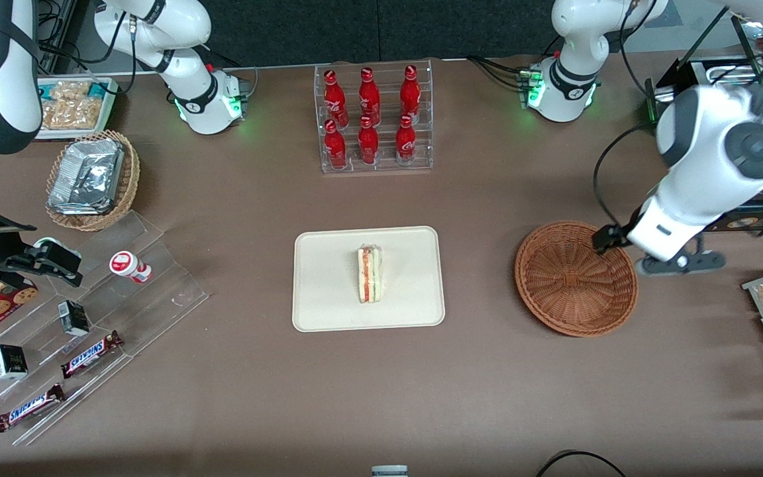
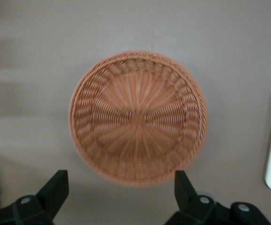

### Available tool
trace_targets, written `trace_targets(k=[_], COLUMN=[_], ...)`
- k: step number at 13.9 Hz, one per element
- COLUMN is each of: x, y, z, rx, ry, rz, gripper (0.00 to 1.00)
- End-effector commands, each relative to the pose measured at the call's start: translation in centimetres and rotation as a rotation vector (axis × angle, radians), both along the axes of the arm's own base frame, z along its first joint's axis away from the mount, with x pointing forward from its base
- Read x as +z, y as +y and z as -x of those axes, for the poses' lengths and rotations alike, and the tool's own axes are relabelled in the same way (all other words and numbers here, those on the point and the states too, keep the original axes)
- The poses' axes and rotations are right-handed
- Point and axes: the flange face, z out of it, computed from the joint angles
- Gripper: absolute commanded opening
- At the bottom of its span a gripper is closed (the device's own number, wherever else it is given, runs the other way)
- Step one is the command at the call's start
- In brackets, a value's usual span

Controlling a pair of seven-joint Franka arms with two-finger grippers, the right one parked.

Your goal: Place sandwich from basket to tray

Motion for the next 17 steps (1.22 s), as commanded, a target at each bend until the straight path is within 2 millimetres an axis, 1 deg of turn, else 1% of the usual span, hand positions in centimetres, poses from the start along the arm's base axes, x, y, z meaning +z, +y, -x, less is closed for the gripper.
trace_targets(k=[1,2,4,5,10,12,14,16,17], x=[7.0,8.9,12.1,12.8,12.5,12.6,12.9,13.2,13.4], y=[0.8,0.7,0.8,0.8,0.7,0.0,-1.2,-1.1,-0.5], z=[0.0,0.2,0.5,0.6,0.5,0.6,0.8,0.9,0.8], rx=[0.012,0.013,0.013,0.014,0.014,0.002,-0.021,-0.019,-0.008], ry=[0.030,0.034,0.024,0.025,0.033,0.032,0.026,0.019,0.015], rz=[0.024,0.021,0.021,0.021,0.023,0.018,0.013,0.011,0.018], gripper=[1.00,1.00,1.00,1.00,1.00,1.00,1.00,1.00,1.00])
